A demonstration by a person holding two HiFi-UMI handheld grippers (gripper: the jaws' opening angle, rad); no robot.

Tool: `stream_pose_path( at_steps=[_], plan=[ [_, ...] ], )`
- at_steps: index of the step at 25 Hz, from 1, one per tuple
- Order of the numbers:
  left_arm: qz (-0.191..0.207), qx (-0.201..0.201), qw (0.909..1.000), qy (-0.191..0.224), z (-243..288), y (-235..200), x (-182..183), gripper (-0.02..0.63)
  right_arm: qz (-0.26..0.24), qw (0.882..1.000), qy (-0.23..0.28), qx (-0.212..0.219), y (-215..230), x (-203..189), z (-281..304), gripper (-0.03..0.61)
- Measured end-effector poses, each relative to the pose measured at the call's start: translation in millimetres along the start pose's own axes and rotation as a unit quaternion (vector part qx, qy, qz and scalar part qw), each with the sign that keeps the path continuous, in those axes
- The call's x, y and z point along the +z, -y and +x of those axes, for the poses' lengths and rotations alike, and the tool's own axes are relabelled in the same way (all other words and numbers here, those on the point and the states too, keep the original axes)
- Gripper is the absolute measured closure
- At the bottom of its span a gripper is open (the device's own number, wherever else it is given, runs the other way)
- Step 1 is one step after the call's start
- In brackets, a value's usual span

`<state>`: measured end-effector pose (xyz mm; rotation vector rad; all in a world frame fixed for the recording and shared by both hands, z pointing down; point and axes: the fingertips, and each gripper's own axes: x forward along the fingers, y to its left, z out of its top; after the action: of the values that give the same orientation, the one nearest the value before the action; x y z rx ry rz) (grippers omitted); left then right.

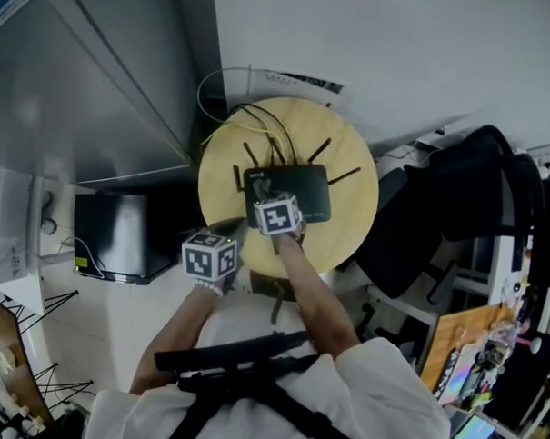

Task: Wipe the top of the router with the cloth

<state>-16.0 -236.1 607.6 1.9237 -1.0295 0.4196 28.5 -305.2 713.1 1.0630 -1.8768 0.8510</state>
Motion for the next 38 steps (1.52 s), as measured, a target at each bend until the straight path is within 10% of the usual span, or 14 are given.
stream_pose_path(
  at_steps=[10, 38],
  plan=[
    [-0.005, 0.004, 1.0000, 0.003, -7.6, -8.4, -1.7, 0.617, 0.015, 0.998, -0.009, 0.060, -46.0, -6.0, -0.5, 0.538],
    [0.026, -0.038, 0.9986, -0.025, 22.7, 26.3, -2.4, 0.617, 0.103, 0.981, 0.013, -0.163, 185.7, -76.8, -88.5, 0.538]
  ],
)
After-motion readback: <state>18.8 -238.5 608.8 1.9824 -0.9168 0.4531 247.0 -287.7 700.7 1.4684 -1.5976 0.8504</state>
